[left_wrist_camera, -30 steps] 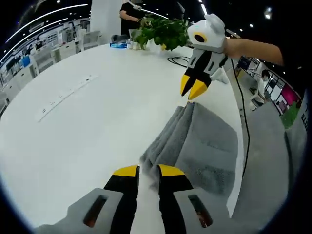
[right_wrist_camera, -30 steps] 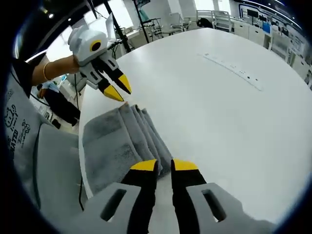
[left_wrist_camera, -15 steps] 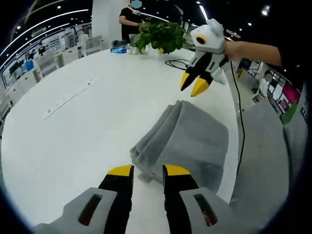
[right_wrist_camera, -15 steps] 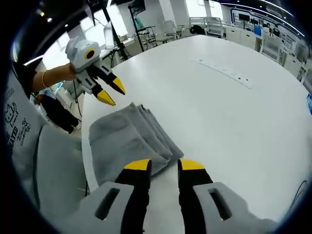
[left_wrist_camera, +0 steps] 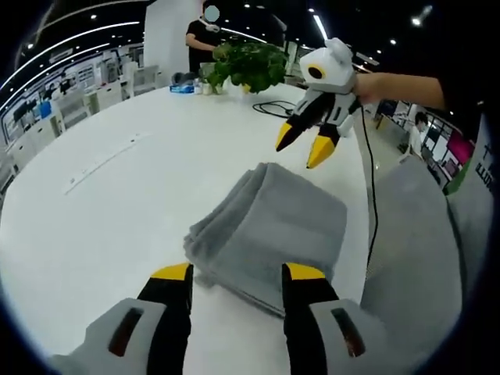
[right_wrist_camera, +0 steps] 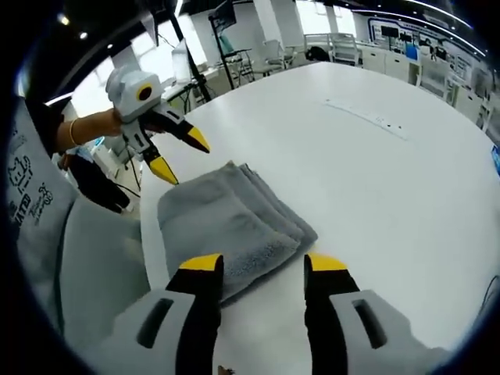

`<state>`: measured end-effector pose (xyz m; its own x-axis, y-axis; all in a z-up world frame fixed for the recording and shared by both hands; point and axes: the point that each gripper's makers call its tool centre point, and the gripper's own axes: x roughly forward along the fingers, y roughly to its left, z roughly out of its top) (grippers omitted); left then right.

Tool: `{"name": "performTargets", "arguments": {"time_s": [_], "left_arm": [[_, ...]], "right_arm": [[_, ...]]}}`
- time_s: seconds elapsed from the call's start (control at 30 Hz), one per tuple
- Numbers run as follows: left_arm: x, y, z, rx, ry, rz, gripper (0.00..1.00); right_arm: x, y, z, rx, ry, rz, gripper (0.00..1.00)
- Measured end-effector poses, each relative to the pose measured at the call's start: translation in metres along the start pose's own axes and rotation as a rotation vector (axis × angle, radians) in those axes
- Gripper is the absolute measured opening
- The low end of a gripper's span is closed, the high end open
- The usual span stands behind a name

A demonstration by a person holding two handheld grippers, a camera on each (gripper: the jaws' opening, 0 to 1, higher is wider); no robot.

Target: Fold the towel on the table until its edges align and the towel forms a compact rectangular stack.

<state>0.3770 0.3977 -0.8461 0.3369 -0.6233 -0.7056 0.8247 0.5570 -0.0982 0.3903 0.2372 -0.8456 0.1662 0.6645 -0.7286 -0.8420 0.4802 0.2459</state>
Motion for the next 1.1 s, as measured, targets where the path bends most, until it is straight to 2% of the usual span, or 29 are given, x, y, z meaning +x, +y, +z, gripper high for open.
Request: {"name": "performTargets", "arguments": {"time_s": [0.27, 0.43, 0.7, 0.9, 1.1], "left_arm": [[0.003, -0.022, -0.010, -0.049, -0.015, -0.013, 0.60], [0.004, -0.031, -0.013, -0.063, -0.031, -0.010, 0.67], [0.007, -0.049, -0.023, -0.080, -0.026, -0.034, 0.70], [0.010, -0.058, -0.033, -0.065, -0.005, -0.032, 0.75], [0.012, -0.058, -0.036, -0.062, -0.007, -0.015, 0.79]], "right_arm": [[0.001, 0.014, -0.010, -0.001, -0.004, 0.019, 0.52], [0.002, 0.024, -0.013, 0.019, -0.037, 0.026, 0.59], [0.006, 0.037, -0.027, 0.038, -0.035, 0.036, 0.63], [0.010, 0.046, -0.034, 0.043, -0.033, 0.037, 0.71], [0.014, 0.051, -0.036, 0.028, -0.051, 0.026, 0.80]]}}
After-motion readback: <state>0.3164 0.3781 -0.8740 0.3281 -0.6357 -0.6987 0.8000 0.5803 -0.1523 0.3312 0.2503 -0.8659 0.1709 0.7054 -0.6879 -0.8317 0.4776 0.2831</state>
